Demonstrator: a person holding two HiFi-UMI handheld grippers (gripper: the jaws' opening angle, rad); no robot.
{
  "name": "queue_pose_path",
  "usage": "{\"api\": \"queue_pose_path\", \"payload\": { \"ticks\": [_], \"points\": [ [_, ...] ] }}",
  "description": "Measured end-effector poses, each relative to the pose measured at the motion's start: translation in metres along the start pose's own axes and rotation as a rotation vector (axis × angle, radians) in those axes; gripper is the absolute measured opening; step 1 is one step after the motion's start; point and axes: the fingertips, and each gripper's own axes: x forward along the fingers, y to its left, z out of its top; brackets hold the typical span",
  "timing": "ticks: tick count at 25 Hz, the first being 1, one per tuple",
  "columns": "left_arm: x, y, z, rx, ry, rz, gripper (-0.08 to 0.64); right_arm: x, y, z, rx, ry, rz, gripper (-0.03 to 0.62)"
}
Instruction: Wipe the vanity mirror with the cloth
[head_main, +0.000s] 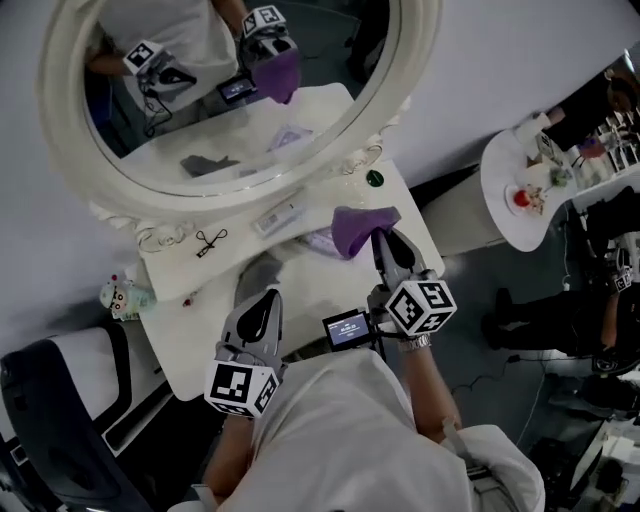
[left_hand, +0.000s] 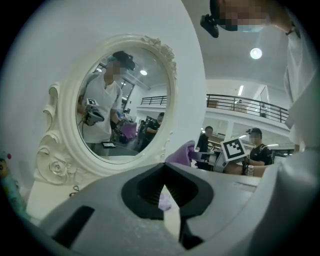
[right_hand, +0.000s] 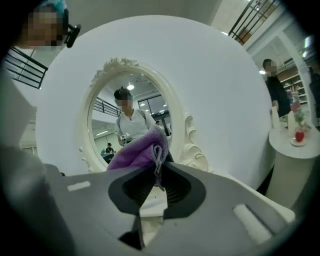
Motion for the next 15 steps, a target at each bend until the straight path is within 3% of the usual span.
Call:
{"api": "queue_pose_path", "payload": {
  "ticks": [4, 9, 12, 15],
  "points": [
    [0.004, -0.027, -0.025, 0.009, 0.025, -0.133, 0.0, -0.084, -0.015, 0.018, 0.118, -0.093, -0.128, 0.05],
    [0.014, -0.054, -0.036, 0.071, 0.042, -0.177, 0.0, -0.149, 0.005, 0.028, 0.158, -0.191, -0.136, 0.051],
    [0.014, -0.071, -0.031, 0.116, 0.026, -0.121, 0.0, -0.155, 0.026, 0.007, 0.151, -0.181, -0.076, 0.051],
    [0.002, -0.09, -0.026, 0.105, -0.014, -0.031, 0.0, -0.148, 0.051, -0.015, 0.079, -0.078, 0.119, 0.051]
  ]
}}
